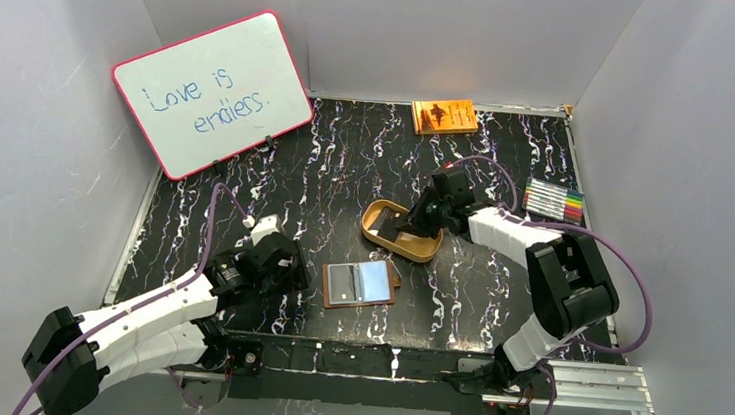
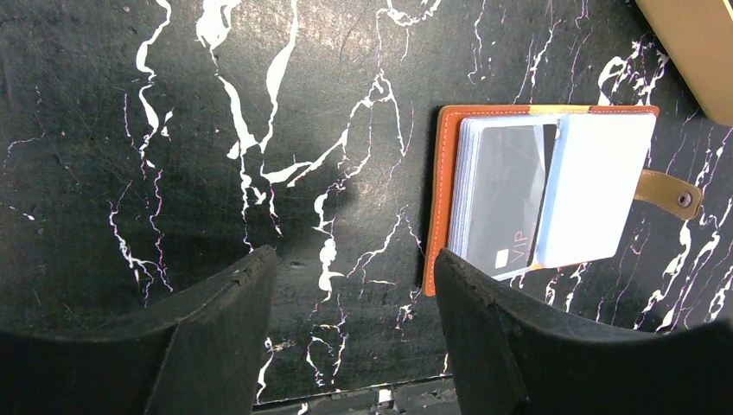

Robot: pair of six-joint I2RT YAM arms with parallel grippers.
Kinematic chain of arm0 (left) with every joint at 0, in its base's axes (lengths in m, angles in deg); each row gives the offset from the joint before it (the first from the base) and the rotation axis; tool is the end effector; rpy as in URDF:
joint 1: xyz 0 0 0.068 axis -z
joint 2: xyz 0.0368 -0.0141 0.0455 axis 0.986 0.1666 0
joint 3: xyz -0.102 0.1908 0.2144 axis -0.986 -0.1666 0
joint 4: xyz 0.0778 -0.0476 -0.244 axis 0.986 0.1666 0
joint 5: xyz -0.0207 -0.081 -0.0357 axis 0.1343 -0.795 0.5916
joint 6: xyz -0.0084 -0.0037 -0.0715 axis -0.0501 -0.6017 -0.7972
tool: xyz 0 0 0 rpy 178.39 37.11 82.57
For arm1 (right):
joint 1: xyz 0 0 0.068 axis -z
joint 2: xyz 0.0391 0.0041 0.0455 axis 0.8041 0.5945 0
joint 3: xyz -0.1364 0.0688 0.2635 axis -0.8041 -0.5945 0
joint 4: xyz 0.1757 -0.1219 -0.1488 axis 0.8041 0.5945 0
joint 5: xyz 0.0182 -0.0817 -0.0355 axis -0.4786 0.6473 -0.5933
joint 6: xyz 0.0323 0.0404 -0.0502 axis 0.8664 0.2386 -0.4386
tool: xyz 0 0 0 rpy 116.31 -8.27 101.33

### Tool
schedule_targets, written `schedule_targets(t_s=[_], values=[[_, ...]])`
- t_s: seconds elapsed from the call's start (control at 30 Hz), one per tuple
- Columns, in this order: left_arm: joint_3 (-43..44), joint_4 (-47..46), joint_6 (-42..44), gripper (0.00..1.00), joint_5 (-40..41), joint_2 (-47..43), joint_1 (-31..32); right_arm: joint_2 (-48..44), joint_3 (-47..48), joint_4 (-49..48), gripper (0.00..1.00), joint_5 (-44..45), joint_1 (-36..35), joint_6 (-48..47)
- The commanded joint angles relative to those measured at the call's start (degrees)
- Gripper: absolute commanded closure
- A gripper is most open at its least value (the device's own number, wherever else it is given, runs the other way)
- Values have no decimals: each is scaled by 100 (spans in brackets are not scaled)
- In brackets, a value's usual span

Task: Put the credit cards into the card holder
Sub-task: Pick up the credit card from the storage box.

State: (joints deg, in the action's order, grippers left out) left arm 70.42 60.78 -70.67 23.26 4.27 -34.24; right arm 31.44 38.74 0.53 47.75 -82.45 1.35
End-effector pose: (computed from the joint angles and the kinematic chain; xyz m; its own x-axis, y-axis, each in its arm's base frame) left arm 0.1261 -0.1095 0.2003 -0.7695 -0.3702 -0.5203 -0.1175 0.8830 -0.4544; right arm 0.3032 0.1784 0.1907 -0.8453 0.4199 -0.3302 0.1481 0.7782 0.6104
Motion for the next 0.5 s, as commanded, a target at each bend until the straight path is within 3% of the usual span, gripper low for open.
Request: schedule_targets(t_s=[0.0, 0.47], values=[[118, 156, 8, 36, 246, -23, -36, -422, -53, 376, 86, 37, 32, -10], [112, 167, 20, 36, 235, -74, -32, -768, -68, 446, 100, -133, 88, 182]])
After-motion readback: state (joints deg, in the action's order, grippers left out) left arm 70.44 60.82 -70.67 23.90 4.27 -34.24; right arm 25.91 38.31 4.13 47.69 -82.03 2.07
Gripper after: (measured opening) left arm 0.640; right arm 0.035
